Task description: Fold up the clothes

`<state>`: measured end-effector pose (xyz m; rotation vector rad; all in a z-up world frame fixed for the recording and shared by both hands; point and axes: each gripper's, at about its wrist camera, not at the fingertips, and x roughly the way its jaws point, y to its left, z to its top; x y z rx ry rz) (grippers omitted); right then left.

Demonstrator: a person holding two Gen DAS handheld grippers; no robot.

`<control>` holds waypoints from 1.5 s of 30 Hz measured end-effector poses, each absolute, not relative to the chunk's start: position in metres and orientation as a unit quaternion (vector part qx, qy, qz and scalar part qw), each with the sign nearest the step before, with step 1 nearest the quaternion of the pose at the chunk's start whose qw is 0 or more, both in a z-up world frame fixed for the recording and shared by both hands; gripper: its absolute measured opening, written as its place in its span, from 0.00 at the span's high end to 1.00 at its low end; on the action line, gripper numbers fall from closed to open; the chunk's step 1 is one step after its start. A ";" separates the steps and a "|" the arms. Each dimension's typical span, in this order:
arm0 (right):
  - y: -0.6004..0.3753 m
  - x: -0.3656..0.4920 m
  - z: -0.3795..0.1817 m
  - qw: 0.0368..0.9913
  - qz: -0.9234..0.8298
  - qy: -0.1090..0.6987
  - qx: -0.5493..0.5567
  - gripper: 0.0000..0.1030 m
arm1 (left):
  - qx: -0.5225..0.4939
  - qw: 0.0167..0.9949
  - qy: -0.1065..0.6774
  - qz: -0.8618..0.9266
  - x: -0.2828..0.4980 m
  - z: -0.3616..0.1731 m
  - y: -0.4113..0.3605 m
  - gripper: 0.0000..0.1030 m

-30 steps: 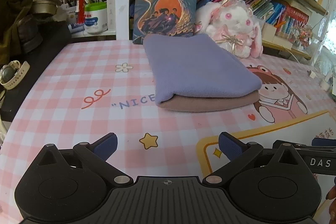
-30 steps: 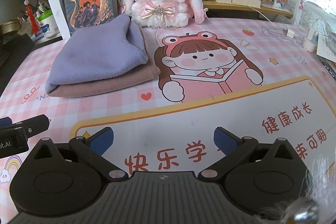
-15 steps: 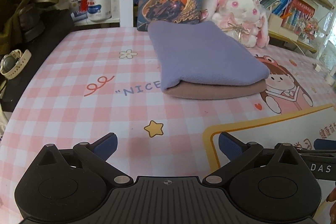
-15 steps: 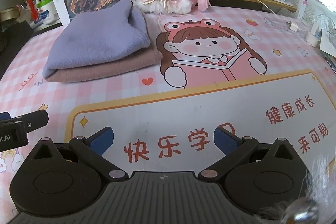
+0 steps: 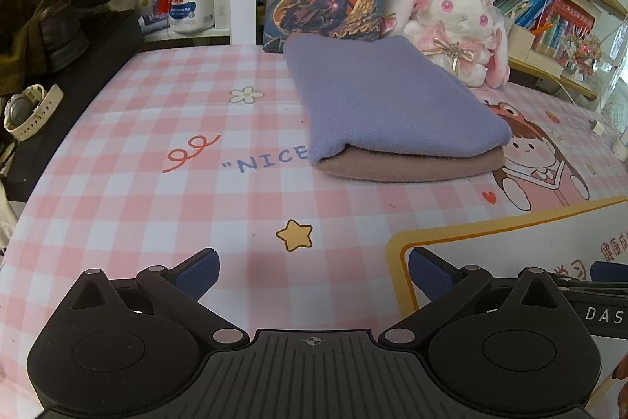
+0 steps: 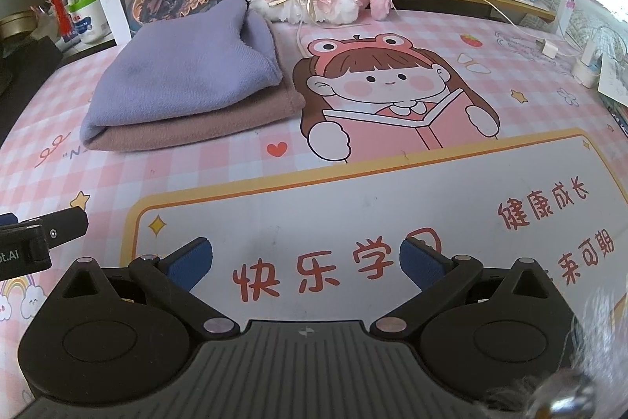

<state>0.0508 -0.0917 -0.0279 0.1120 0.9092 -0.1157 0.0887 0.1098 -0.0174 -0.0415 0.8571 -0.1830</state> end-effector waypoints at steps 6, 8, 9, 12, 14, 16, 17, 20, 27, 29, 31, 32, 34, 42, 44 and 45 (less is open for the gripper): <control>-0.092 0.050 -0.028 0.895 -0.056 0.438 0.054 0.00 | -0.020 0.905 0.415 -0.088 0.088 -0.018 0.110 0.00; -0.092 0.050 -0.028 0.896 -0.057 0.438 0.053 0.00 | -0.021 0.905 0.416 -0.088 0.088 -0.018 0.110 0.00; -0.092 0.050 -0.028 0.896 -0.057 0.438 0.053 0.00 | -0.021 0.905 0.416 -0.088 0.088 -0.018 0.110 0.00; -0.092 0.050 -0.028 0.896 -0.057 0.438 0.054 0.00 | -0.021 0.905 0.416 -0.088 0.089 -0.018 0.110 0.00; -0.092 0.050 -0.028 0.896 -0.057 0.438 0.054 0.00 | -0.021 0.905 0.416 -0.088 0.089 -0.018 0.110 0.00; -0.092 0.049 -0.028 0.895 -0.057 0.438 0.054 0.00 | -0.021 0.905 0.416 -0.088 0.088 -0.018 0.110 0.00; -0.092 0.049 -0.028 0.895 -0.057 0.438 0.054 0.00 | -0.021 0.905 0.416 -0.089 0.088 -0.018 0.110 0.00; -0.092 0.049 -0.028 0.895 -0.058 0.439 0.055 0.00 | -0.022 0.905 0.416 -0.089 0.088 -0.018 0.110 0.00; -0.093 0.048 -0.028 0.894 -0.058 0.440 0.056 0.00 | -0.023 0.904 0.418 -0.088 0.088 -0.018 0.110 0.00; -0.093 0.048 -0.028 0.894 -0.059 0.440 0.056 0.00 | -0.024 0.904 0.419 -0.088 0.088 -0.018 0.110 0.00; -0.093 0.048 -0.028 0.894 -0.059 0.440 0.056 0.00 | -0.024 0.903 0.419 -0.088 0.088 -0.018 0.109 0.00; -0.093 0.049 -0.028 0.894 -0.059 0.440 0.056 0.00 | -0.024 0.903 0.420 -0.087 0.088 -0.018 0.109 0.00; -0.093 0.049 -0.028 0.894 -0.059 0.441 0.057 0.00 | -0.023 0.903 0.421 -0.087 0.088 -0.018 0.109 0.00; -0.094 0.049 -0.028 0.893 -0.060 0.442 0.058 0.00 | -0.023 0.902 0.423 -0.087 0.089 -0.019 0.110 0.00; -0.094 0.049 -0.028 0.893 -0.060 0.442 0.058 0.00 | -0.023 0.902 0.423 -0.086 0.089 -0.019 0.110 0.00; -0.095 0.049 -0.028 0.893 -0.061 0.442 0.058 0.00 | -0.023 0.902 0.423 -0.086 0.089 -0.019 0.110 0.00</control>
